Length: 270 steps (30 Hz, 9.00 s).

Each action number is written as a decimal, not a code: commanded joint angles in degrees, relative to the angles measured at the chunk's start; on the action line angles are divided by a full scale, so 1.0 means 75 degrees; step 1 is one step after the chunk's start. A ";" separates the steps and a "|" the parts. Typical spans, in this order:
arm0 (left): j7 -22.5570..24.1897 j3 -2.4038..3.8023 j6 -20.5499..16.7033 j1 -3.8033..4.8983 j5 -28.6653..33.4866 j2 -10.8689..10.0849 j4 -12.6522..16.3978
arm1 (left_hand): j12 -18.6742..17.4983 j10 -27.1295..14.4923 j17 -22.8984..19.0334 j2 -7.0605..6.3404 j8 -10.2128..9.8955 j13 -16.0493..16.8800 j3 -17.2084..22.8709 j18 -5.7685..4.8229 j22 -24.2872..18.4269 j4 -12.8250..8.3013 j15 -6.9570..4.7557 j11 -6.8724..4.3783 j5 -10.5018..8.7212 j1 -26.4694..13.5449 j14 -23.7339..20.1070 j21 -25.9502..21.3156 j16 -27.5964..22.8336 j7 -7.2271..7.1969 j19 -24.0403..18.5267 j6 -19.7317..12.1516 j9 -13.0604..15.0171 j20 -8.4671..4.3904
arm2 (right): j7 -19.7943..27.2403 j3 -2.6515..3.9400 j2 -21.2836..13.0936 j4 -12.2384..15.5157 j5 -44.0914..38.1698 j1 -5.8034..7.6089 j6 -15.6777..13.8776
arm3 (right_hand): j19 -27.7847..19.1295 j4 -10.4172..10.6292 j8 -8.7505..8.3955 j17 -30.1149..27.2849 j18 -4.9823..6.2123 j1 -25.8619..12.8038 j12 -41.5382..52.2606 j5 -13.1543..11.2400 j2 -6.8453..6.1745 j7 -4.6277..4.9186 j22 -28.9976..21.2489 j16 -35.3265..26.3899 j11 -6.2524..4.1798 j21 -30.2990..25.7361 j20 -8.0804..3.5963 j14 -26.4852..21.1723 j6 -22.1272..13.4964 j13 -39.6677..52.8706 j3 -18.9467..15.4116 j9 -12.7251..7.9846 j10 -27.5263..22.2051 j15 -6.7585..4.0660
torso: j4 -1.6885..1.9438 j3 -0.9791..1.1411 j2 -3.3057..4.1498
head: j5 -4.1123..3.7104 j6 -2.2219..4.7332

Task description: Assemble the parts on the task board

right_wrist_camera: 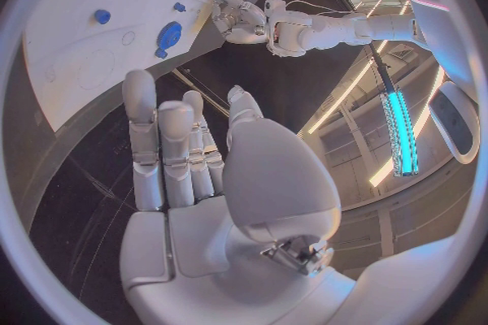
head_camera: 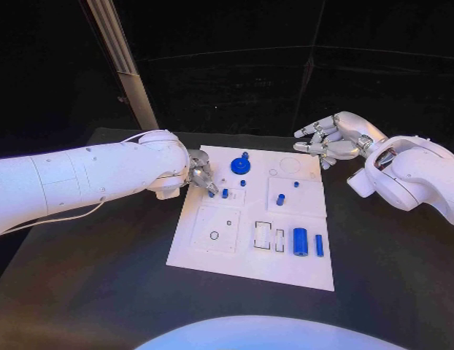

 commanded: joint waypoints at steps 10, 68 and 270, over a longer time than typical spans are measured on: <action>-0.0048 -0.0027 0.0325 -0.0020 0.0034 0.0079 -0.0160 | 0.0004 -0.0005 0.2012 0.0080 -0.0071 -0.0017 -0.0034 -0.0069 0.0944 -0.0030 -0.0070 -0.0030 0.0001 -0.0131 0.0794 0.0017 0.0024 -0.0051 0.0374 0.0045 -0.0001 -0.0057 | 0.0038 0.0004 0.0010 0.0010 -0.0011 0.0013 0.0059 | 0.0013 0.0045 0.0048 -0.0004 0.0077 0.0024 0.0031 0.0020 0.0055 -0.0014 -0.0007 -0.0047 -0.0014 -0.0048 0.0000 0.0024 0.0000 -0.0010 0.0004 0.0011 -0.0060 0.0001 | 0.0006 0.0000 -0.0006 | -0.0017 -0.0006; 0.4605 -0.0038 -0.1876 -0.0026 -0.1622 0.0931 -0.0974 | -0.4463 -0.3803 -0.2006 0.0449 -0.2293 -0.4815 -0.3433 0.0990 -0.4281 0.0686 0.0740 0.1036 -0.1416 0.2601 -0.0475 -0.5811 -0.2764 0.0924 -0.1433 -0.1093 -0.1894 0.0684 | 0.0028 0.0004 0.0091 -0.0101 -0.0011 0.0012 0.0102 | 0.0008 0.0068 0.0047 0.0004 0.0079 0.0012 0.0037 0.0026 0.0062 -0.0011 -0.0031 -0.0062 -0.0012 -0.0072 0.0001 0.0021 -0.0003 -0.0016 -0.0008 0.0010 -0.0071 0.0003 | -0.0009 0.0002 0.0006 | -0.0220 0.0189; 0.5402 0.0224 -0.2373 -0.0277 0.1016 -0.0393 -0.0936 | -0.6293 -0.2861 -0.2136 0.0237 -0.3665 -0.6060 -0.1595 0.0537 -0.1642 -0.0389 0.0748 0.1108 -0.1885 0.1864 0.0062 -0.3080 -0.1650 0.1035 -0.0316 -0.0659 -0.2713 0.0677 | -0.1296 0.0001 0.0184 -0.0417 -0.4187 -0.0029 0.1003 | 0.0565 -0.0600 0.0440 0.0041 0.0008 0.1730 -0.2984 -0.1174 0.0120 -0.0161 0.0289 -0.0181 -0.0083 0.0092 -0.0116 0.0362 0.1176 -0.3025 0.0945 0.0069 -0.0036 -0.0105 | 0.0003 0.0008 -0.0015 | -0.0412 0.0246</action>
